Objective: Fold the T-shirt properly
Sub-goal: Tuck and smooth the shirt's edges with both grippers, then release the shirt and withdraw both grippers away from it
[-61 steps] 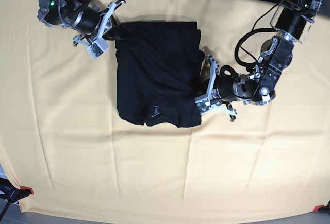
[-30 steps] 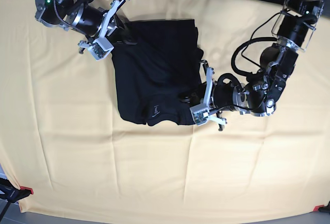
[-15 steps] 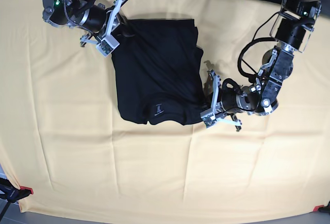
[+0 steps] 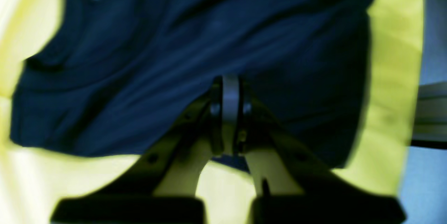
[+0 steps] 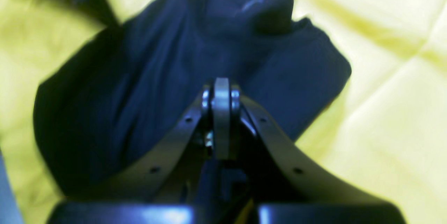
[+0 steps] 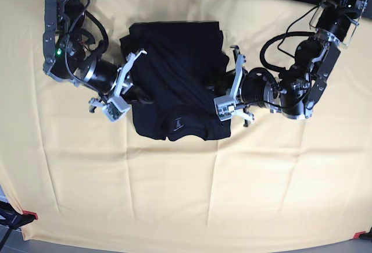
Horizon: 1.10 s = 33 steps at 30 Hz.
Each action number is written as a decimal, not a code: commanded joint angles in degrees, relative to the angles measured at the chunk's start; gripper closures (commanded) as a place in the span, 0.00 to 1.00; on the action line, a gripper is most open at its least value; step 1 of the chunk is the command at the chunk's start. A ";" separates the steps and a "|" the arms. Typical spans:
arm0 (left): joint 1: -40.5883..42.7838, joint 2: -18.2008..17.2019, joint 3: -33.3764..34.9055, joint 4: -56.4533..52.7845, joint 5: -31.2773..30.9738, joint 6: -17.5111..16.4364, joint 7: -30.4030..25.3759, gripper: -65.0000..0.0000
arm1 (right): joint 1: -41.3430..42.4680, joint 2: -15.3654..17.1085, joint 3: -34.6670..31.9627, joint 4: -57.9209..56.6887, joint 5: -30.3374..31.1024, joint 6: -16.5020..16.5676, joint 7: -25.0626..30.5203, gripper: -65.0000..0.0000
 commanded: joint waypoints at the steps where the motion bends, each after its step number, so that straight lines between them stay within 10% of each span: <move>1: 0.37 -0.37 -0.48 1.75 -1.07 -0.28 -0.87 1.00 | 2.27 0.37 -0.07 -1.62 1.44 0.23 0.94 1.00; 10: 10.23 -0.37 -0.48 3.65 5.84 -0.28 -3.21 1.00 | 12.70 0.37 -7.58 -15.47 1.05 0.23 1.03 1.00; 17: 14.80 -0.37 -0.48 3.63 14.53 -0.28 -7.13 1.00 | 13.79 0.39 -12.50 -19.47 -13.46 0.00 7.48 1.00; 33: 17.64 -0.46 -1.40 4.57 16.70 -0.28 -7.06 1.00 | 16.00 0.52 -12.44 -19.06 -27.98 -26.23 10.60 1.00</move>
